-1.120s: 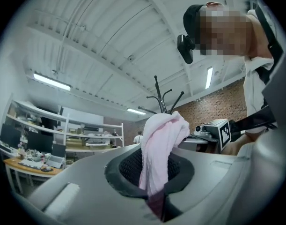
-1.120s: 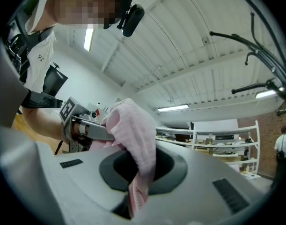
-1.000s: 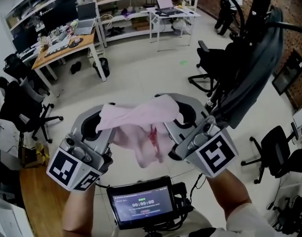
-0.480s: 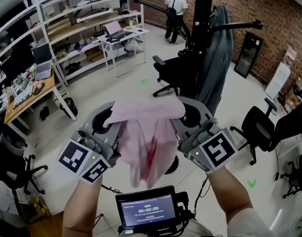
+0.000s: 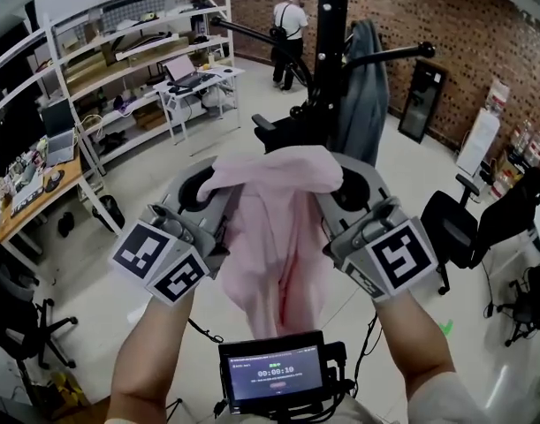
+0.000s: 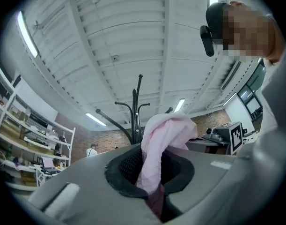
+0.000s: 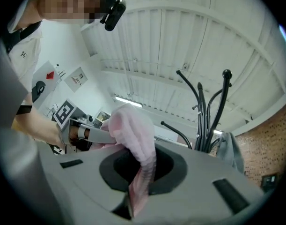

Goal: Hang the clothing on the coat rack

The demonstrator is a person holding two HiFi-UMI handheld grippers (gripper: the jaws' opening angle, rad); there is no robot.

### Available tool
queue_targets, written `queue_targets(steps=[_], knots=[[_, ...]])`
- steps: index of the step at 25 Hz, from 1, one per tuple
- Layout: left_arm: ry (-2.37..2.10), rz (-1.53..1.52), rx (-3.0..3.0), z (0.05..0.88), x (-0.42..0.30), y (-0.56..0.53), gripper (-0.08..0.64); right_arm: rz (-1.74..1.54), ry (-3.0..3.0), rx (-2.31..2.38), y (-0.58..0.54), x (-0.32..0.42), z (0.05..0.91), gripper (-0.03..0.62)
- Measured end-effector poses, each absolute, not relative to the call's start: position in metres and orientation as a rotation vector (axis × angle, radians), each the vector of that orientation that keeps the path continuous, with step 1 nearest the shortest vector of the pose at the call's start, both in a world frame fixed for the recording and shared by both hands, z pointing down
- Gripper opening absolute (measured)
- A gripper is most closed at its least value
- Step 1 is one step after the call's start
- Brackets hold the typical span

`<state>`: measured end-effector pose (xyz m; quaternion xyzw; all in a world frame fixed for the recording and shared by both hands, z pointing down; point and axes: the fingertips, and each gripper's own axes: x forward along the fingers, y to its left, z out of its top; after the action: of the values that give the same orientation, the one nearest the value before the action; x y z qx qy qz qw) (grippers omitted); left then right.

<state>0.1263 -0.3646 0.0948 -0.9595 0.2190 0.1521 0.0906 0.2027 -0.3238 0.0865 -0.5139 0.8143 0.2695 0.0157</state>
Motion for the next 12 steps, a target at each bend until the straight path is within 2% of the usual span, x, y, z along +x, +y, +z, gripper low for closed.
queue_targets(steps=[12], knots=[[0.707,0.462,-2.784,0.045,0.164,-0.399,0.034,0.896,2.489,-1.578,-0.351,0.238,0.036,0.012]])
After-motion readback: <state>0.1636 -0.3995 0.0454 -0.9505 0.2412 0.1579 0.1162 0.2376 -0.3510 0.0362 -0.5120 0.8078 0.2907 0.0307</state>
